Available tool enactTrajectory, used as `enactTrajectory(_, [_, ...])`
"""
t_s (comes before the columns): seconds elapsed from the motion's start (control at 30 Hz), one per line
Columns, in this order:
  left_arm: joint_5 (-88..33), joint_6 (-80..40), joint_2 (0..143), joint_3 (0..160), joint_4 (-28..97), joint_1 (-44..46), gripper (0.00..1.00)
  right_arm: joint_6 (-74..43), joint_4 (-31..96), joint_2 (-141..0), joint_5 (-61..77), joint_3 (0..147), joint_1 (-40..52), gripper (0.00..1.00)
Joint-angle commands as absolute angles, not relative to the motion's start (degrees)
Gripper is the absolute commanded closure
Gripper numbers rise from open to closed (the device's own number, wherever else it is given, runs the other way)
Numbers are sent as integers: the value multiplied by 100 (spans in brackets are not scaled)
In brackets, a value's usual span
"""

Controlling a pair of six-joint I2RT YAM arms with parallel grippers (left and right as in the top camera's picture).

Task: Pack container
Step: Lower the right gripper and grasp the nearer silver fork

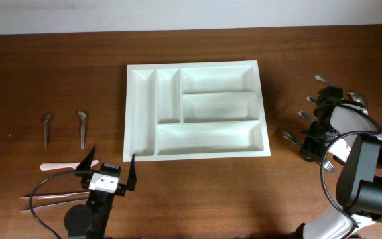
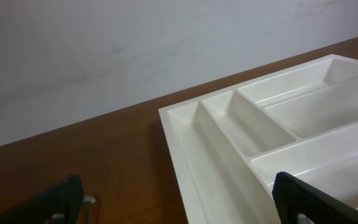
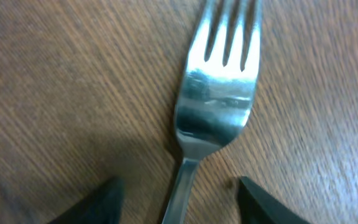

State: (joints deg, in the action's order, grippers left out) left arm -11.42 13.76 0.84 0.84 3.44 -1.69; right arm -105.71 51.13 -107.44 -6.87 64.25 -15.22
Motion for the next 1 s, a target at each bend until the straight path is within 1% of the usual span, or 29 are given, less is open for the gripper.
enactTrajectory(0.0, [-1223,1426,62,47,344,-204,1,-10613,5181,-11021,-650,6276,-1496,52])
enactTrajectory(0.17, [-1223,1426,62,47,344,-204,1,-10589,5181,-11021,-626,6276,-1496,73])
enactTrajectory(0.27, [-1225,1426,62,47,344,-204,1,-10589,5181,-11021,-626,6276,-1496,79])
enactTrajectory(0.37, [-1223,1426,62,47,344,-204,1,-10519,5177,-11021,-626,6276,-1496,96])
enactTrajectory(0.7, [-1225,1426,62,47,344,-204,1,-9334,5179,-11019,-622,6370,-1496,96])
enactTrajectory(0.83, [-1223,1426,62,47,344,-204,1,-8374,5186,-10995,-392,6805,-1494,97])
enactTrajectory(0.97, [-1223,1426,62,47,344,-204,1,-7905,5481,-10925,-117,7557,-1494,97])
